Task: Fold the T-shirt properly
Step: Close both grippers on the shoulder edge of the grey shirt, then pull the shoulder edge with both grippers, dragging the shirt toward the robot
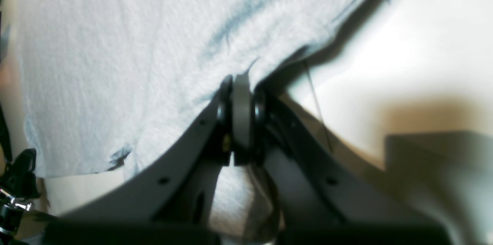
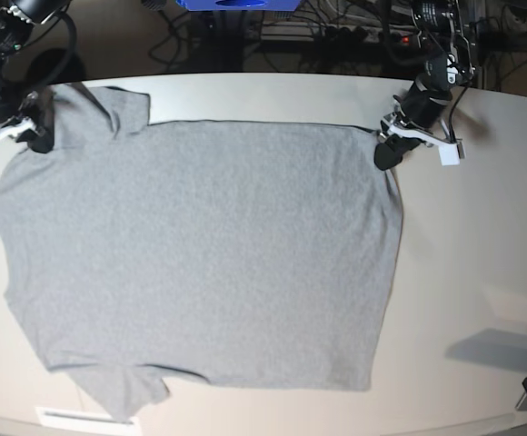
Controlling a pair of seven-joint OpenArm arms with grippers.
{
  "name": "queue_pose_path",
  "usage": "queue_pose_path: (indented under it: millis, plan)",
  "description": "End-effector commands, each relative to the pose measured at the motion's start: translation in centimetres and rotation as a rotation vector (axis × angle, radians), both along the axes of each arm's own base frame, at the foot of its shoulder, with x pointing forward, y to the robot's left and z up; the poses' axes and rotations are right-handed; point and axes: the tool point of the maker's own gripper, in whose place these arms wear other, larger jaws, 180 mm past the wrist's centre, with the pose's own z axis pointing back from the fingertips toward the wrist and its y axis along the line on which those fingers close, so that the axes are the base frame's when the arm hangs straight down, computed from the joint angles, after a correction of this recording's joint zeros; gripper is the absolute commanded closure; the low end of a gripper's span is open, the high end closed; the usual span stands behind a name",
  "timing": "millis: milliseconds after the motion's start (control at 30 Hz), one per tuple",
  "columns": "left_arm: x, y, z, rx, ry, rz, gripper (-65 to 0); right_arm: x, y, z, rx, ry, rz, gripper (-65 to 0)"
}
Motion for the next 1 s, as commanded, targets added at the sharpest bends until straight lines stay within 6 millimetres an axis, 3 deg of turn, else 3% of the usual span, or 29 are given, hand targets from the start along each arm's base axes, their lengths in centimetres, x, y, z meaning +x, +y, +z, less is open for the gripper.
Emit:
queue_pose_path:
  millis: [0,133,333,433,833,967]
  plan:
    - [-2.4,0.1,-1.9,-0.012,0.114,0.009,0.0,0.5,-0.7,0.8,-0.023,-0.025,0.002,-0.3]
    - [-2.5,0.3,-0.3,0.021,0.085,-0.02,0.0,0.5,-0.7,0.8,-0.023,-0.025,0.002,-0.3]
    - [-2.8,3.8,3.9,0.118,0.002,0.037,0.0,0.5,-0.6,0.8,-0.022,-0.023,0.005,-0.3]
    - [-3.1,4.6,3.7,0.125,0.028,0.039,0.0,0.5,-0.6,0.8,-0.021,-0.023,0.007,-0.3]
    - [-2.7,4.0,3.9,0.11,0.042,0.009,0.0,0.7,-0.6,1.1,-0.029,-0.028,0.011,-0.3]
    - [-2.6,3.9,4.0,0.107,0.037,0.006,0.0,1.7,-1.0,2.1,-0.062,-0.052,0.039,-0.3]
